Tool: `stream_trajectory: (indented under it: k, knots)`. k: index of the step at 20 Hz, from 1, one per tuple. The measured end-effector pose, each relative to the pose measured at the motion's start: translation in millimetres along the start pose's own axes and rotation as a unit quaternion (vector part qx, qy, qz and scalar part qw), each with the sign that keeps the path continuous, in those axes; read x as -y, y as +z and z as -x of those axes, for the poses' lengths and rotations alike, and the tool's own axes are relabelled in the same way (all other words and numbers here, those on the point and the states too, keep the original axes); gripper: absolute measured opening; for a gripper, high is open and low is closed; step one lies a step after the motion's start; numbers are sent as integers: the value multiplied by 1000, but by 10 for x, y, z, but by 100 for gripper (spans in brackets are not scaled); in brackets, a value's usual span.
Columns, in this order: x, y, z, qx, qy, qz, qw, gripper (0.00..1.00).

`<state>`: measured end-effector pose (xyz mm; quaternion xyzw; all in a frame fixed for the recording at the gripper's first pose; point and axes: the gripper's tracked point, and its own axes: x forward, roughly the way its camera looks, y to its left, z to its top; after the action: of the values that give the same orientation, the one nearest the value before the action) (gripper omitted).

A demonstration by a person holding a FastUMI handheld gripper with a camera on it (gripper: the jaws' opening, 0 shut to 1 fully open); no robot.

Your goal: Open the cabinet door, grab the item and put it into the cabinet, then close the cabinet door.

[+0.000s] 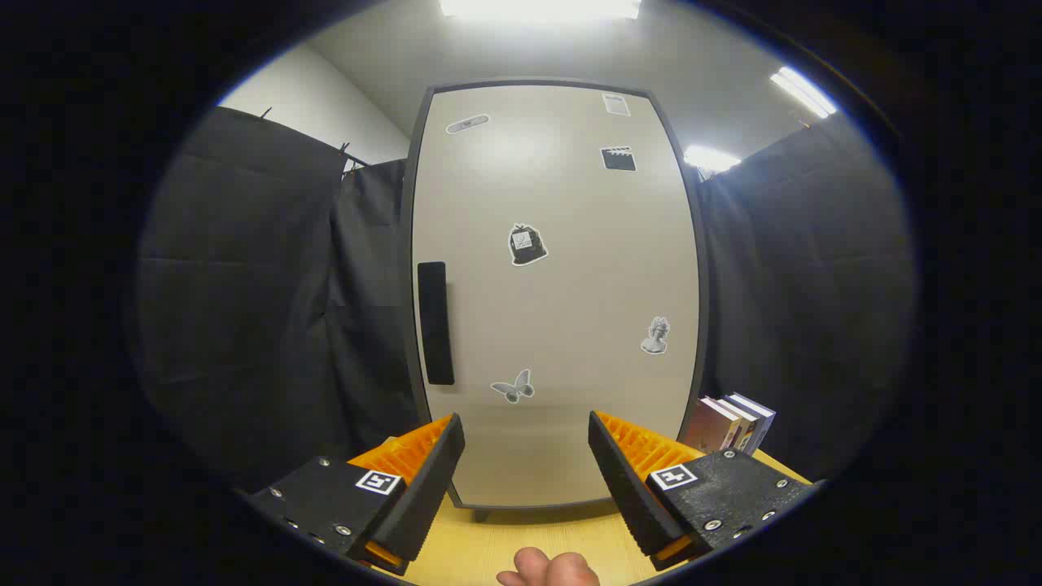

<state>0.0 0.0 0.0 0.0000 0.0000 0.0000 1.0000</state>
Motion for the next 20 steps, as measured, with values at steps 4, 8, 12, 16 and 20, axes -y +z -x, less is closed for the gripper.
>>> stream_trajectory:
  k: [4,8,12,16,20]
  knots:
    - [-41,-10,-31,-1,6,-6,1000,95]
    - [-92,-24,-30,-4,11,-11,1000,95]
    - [-128,48,1,8,6,-12,1000,95]
    - [-115,108,15,17,4,-25,1000,95]
    - [-142,15,-14,-11,12,-27,1000,95]
